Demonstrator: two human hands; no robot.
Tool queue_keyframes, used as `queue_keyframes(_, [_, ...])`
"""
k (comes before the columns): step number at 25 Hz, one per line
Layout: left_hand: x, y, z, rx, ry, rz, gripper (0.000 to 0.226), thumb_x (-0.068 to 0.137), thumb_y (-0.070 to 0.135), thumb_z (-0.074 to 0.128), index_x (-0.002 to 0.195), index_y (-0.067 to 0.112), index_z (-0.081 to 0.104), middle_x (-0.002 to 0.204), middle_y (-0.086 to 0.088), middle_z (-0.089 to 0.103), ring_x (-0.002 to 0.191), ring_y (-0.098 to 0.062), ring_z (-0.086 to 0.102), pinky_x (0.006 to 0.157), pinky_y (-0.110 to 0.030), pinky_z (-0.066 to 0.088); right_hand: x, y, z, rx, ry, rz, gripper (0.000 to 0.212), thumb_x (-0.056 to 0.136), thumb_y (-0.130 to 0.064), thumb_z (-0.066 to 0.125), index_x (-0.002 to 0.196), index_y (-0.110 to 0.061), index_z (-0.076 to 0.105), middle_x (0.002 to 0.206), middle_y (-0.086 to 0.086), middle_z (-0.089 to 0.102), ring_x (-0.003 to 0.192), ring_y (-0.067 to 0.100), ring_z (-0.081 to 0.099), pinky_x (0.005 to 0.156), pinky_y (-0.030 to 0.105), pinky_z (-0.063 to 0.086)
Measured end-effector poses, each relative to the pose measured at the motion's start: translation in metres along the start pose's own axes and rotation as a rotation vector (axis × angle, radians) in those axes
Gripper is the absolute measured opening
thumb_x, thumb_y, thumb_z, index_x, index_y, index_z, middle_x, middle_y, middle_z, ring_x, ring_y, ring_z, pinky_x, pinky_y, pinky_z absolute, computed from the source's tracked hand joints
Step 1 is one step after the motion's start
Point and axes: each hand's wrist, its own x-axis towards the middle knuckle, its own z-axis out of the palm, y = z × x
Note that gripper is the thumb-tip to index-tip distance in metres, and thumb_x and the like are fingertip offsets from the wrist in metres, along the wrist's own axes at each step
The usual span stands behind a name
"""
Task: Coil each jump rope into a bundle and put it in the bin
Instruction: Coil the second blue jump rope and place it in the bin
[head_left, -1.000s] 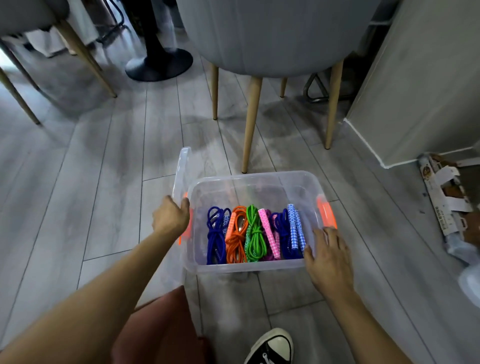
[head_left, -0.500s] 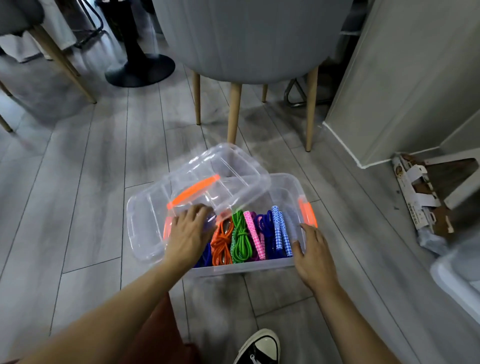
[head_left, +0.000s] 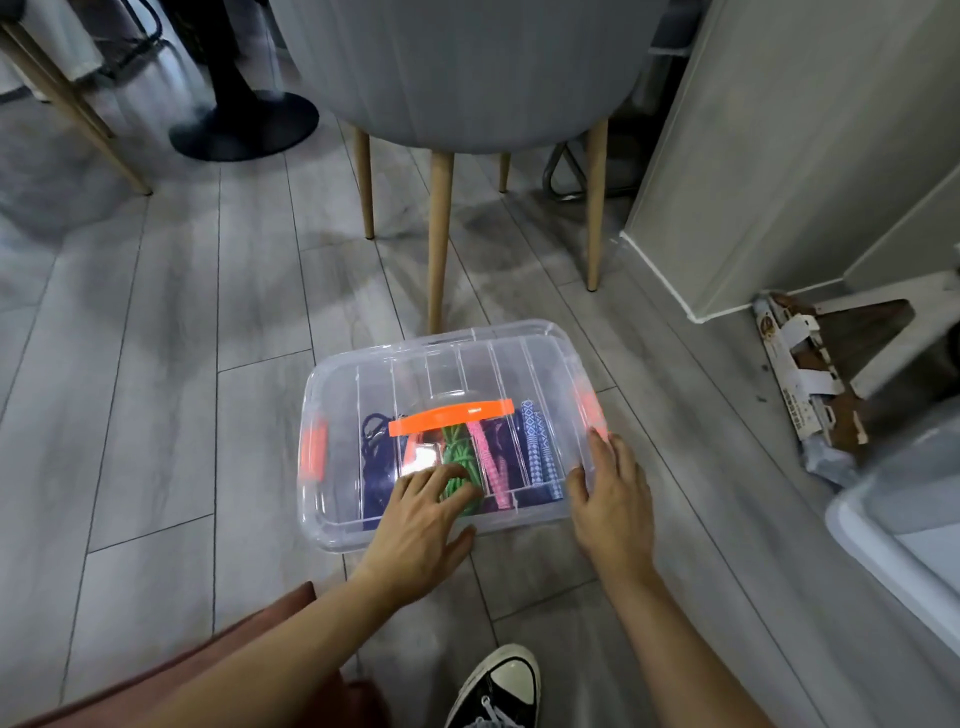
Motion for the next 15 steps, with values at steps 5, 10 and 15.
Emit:
queue_keyframes(5, [-0.011,-0.004,0.006,-0.119,-0.002,-0.004,0.033,0.095,0.04,0.05,0.126,0.03,0.053,0.135,0.003,0.046,0.121,-0.018,0.046,0.1,-0.036,0.044,-0.009,0.004,-0.002,0.005,0.038,0.021,0.044,0.089,-0.014,0.071,0.132,-0.015,0.061,0.131,0.012,0.06,0.102,0.032,0.063,0.079,0.045,0.058])
queue_keyframes(10, [-0.016,-0.06,-0.005,0.031,0.1,-0.544,0.049,0.097,0.039,0.041,0.14,0.016,0.044,0.144,-0.012,0.046,0.129,-0.035,0.045,0.107,-0.049,0.036,-0.001,-0.001,-0.013,0.004,0.021,0.037,0.04,0.089,-0.007,0.068,0.128,-0.017,0.063,0.127,0.011,0.061,0.1,0.034,0.064,0.075,0.04,0.056])
queue_keyframes(15, [-0.024,-0.094,-0.008,-0.207,-0.004,-0.708,0.063,0.102,0.039,0.04,0.155,0.012,0.019,0.161,-0.013,0.02,0.135,-0.039,0.041,0.109,-0.05,0.038,-0.006,-0.006,-0.012,-0.074,0.022,0.123,0.047,0.083,-0.01,0.074,0.127,-0.013,0.062,0.115,0.017,0.057,0.095,0.038,0.06,0.074,0.044,0.054])
